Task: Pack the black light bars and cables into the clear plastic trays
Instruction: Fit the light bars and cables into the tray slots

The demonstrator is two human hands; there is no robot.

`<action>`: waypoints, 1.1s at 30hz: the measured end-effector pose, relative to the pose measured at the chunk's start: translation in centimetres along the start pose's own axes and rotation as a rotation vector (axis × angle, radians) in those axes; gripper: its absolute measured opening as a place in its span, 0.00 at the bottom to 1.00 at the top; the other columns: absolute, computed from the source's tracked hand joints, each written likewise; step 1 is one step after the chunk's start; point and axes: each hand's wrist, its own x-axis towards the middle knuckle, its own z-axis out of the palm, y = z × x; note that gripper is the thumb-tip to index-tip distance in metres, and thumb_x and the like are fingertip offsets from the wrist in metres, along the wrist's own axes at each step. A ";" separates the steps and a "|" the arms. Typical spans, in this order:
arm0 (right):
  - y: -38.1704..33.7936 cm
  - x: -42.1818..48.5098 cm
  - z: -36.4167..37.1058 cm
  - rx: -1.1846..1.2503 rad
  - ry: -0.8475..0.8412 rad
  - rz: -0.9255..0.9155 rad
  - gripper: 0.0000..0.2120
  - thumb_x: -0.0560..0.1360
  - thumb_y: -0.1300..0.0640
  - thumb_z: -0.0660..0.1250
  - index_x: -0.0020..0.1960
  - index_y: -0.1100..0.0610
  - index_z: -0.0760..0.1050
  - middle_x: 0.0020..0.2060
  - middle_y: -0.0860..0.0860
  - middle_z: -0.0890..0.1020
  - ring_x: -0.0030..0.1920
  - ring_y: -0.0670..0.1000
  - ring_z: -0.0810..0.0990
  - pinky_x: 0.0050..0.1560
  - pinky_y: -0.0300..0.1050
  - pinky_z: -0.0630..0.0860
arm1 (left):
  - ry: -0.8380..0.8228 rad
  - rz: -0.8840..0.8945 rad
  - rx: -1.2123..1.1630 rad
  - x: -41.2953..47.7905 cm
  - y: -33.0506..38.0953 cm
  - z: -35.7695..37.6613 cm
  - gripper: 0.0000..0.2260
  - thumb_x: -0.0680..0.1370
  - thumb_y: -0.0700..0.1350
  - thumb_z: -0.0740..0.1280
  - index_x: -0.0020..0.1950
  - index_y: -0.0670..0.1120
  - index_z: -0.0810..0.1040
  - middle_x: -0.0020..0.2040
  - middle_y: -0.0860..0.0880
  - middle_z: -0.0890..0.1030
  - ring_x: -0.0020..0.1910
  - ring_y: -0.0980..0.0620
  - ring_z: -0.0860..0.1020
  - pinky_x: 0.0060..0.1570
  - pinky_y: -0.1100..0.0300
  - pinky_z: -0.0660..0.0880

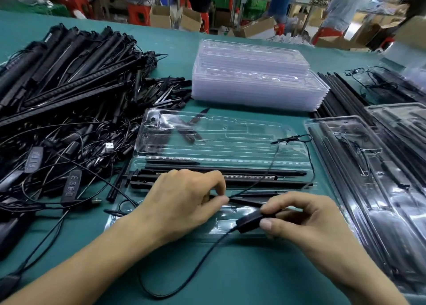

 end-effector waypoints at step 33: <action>1.0 1.4 0.4 -0.874 -0.162 -0.196 0.12 0.75 0.40 0.66 0.57 0.37 0.80 0.45 0.37 0.73 0.51 0.41 0.70 0.52 0.36 0.67 | -0.093 0.360 0.089 -0.6 -0.7 0.0 0.11 0.77 0.59 0.65 0.48 0.57 0.85 0.46 0.58 0.81 0.37 0.56 0.79 0.25 0.58 0.75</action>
